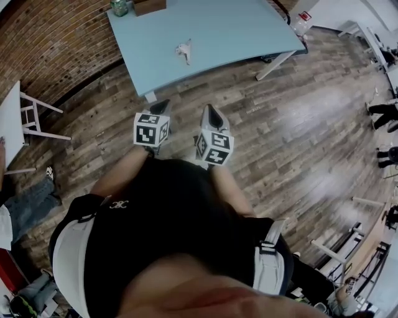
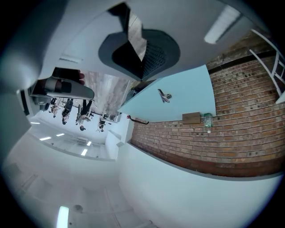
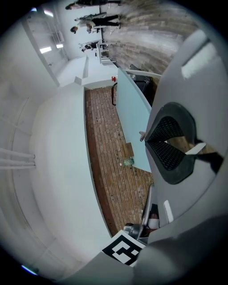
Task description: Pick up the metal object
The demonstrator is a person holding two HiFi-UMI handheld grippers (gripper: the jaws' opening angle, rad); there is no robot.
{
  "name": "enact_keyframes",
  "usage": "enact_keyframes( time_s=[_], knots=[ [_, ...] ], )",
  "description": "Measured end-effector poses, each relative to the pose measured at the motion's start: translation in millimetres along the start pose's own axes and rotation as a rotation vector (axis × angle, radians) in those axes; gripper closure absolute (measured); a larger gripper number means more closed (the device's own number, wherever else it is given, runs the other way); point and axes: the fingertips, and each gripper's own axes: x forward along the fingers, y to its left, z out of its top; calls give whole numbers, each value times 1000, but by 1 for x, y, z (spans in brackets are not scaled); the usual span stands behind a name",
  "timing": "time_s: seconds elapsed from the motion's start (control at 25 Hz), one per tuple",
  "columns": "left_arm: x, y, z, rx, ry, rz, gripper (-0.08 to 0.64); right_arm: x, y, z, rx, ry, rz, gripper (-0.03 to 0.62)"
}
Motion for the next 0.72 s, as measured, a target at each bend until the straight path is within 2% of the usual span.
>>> enact_keyframes(
  time_s=[0.2, 0.36, 0.72],
  knots=[
    [20, -13, 4, 15, 28, 8, 560, 7, -34, 8, 52, -12, -28, 578],
    [35, -19, 8, -4, 51, -2, 560, 9, -52, 2, 79, 6, -42, 578],
    [78, -12, 20, 7, 61, -2, 560, 33, -80, 8, 71, 14, -68, 578]
  ],
)
